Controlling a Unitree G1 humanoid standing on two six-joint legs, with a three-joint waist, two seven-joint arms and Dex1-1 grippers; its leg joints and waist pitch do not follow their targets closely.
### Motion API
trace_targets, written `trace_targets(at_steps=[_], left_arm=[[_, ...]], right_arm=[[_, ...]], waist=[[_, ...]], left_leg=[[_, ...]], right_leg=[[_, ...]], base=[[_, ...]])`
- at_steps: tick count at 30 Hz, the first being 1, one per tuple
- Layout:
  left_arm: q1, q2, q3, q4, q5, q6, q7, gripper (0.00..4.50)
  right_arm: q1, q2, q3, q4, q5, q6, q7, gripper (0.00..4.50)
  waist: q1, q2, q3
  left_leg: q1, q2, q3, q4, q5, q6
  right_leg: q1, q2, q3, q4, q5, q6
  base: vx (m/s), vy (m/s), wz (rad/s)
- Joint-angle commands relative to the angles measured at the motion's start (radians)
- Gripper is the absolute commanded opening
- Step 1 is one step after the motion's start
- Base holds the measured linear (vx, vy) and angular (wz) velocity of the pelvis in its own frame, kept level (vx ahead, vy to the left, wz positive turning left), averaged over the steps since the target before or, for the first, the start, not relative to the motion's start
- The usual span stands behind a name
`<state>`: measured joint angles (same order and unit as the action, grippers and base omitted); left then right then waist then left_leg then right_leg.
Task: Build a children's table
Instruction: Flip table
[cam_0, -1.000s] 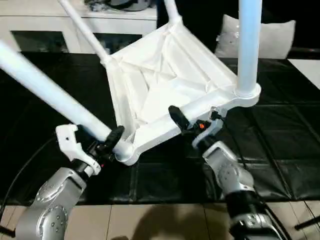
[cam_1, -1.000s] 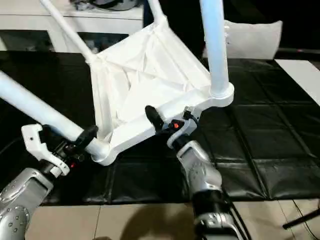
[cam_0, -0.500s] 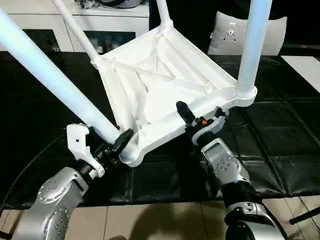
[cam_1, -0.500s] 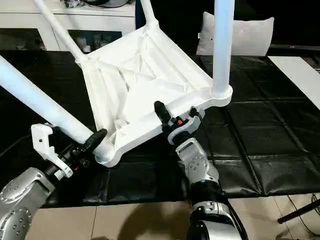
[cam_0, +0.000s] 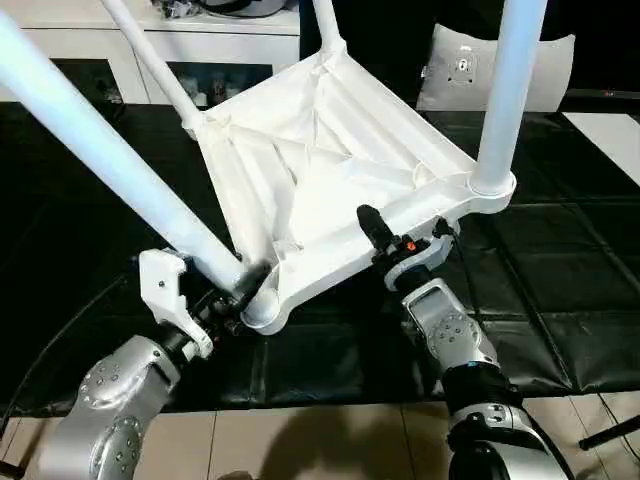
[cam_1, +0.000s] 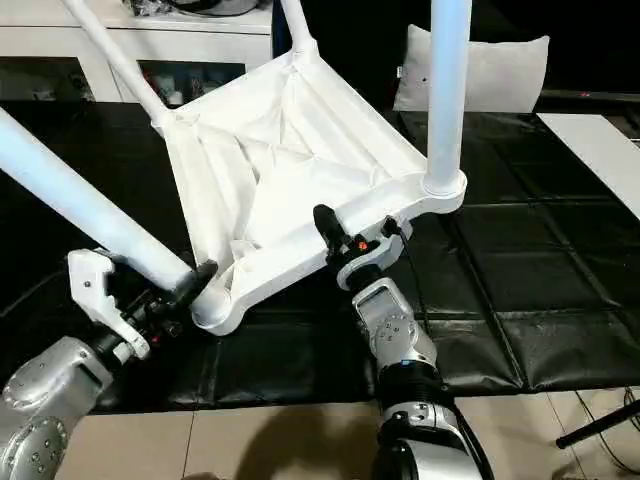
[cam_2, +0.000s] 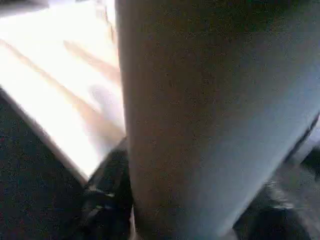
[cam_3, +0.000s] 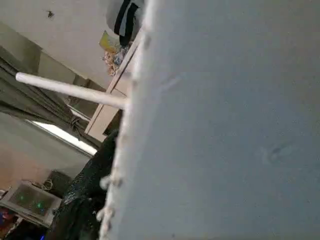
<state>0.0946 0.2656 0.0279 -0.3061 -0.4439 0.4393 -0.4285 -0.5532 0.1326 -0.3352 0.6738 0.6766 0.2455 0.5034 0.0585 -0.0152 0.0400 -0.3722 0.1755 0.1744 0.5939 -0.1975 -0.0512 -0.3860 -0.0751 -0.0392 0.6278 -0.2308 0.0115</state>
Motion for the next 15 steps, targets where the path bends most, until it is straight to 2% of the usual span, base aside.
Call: trace_targets(at_steps=[1, 3, 5, 6, 9, 12, 14, 15], left_arm=[[0.008, 0.004, -0.033, 0.019, 0.018, 0.008, -0.005, 3.01], [0.01, 0.01, -0.028, 0.006, 0.034, -0.03, -0.017, 3.08], [0.012, 0.013, -0.026, 0.003, 0.037, -0.038, -0.022, 3.11], [0.02, 0.024, -0.02, 0.004, 0.043, -0.05, -0.03, 3.22], [0.03, 0.035, -0.015, 0.009, 0.046, -0.055, -0.04, 3.52], [0.039, 0.051, -0.011, 0.044, 0.052, -0.078, -0.067, 3.76], [0.038, 0.082, -0.011, 0.161, 0.078, -0.157, -0.135, 3.93], [0.039, 0.09, -0.014, 0.177, 0.088, -0.175, -0.146, 3.93]], right_arm=[[-0.08, 0.002, 0.025, -0.058, 0.011, -0.04, 0.054, 2.22], [-0.084, -0.003, 0.009, -0.068, 0.011, -0.059, 0.041, 2.21], [-0.087, -0.005, 0.002, -0.07, 0.012, -0.067, 0.033, 2.2], [-0.093, -0.01, -0.024, -0.076, 0.025, -0.082, 0.015, 2.19], [-0.095, -0.016, -0.042, -0.085, 0.033, -0.094, 0.002, 2.16], [-0.095, -0.027, -0.066, -0.097, 0.043, -0.108, -0.014, 2.12], [-0.1, -0.052, -0.112, -0.118, 0.056, -0.143, -0.052, 2.11], [-0.101, -0.06, -0.123, -0.124, 0.057, -0.154, -0.062, 2.11]], waist=[[0.008, 0.005, -0.059], [0.01, 0.008, -0.064], [0.011, 0.003, -0.068], [0.013, 0.004, -0.068], [0.015, 0.004, -0.063], [0.023, 0.008, -0.06], [0.03, 0.004, -0.059], [0.034, 0.006, -0.06]], left_leg=[[0.009, 0.045, -0.011, -0.062, -0.031, 0.052], [0.012, 0.047, -0.011, -0.058, 0.006, 0.058], [0.007, 0.044, -0.01, -0.051, 0.048, 0.073], [0.006, 0.043, -0.008, -0.049, 0.07, 0.087], [0.006, 0.046, -0.007, -0.052, 0.026, 0.091], [0.011, 0.048, -0.007, -0.055, -0.002, 0.071], [0.014, 0.046, -0.004, -0.058, -0.03, 0.055], [0.015, 0.046, -0.006, -0.059, -0.033, 0.052]], right_leg=[[0.046, -0.055, 0.036, -0.052, 0.095, -0.235], [0.044, -0.054, 0.035, -0.046, 0.157, -0.247], [0.045, -0.051, 0.034, -0.038, 0.226, -0.26], [0.042, -0.05, 0.033, -0.035, 0.26, -0.267], [0.039, -0.051, 0.032, -0.04, 0.205, -0.265], [0.035, -0.051, 0.032, -0.044, 0.155, -0.255], [0.033, -0.05, 0.034, -0.049, 0.111, -0.233], [0.032, -0.051, 0.033, -0.049, 0.102, -0.226]], base=[[0.0, 0.0, 0.0], [0.0, 0.0, 0.0], [0.0, 0.0, 0.0], [0.0, 0.0, 0.0], [0.0, 0.0, 0.0], [0.0, 0.0, 0.0], [0.0, 0.0, 0.0], [0.0, 0.0, 0.0]])
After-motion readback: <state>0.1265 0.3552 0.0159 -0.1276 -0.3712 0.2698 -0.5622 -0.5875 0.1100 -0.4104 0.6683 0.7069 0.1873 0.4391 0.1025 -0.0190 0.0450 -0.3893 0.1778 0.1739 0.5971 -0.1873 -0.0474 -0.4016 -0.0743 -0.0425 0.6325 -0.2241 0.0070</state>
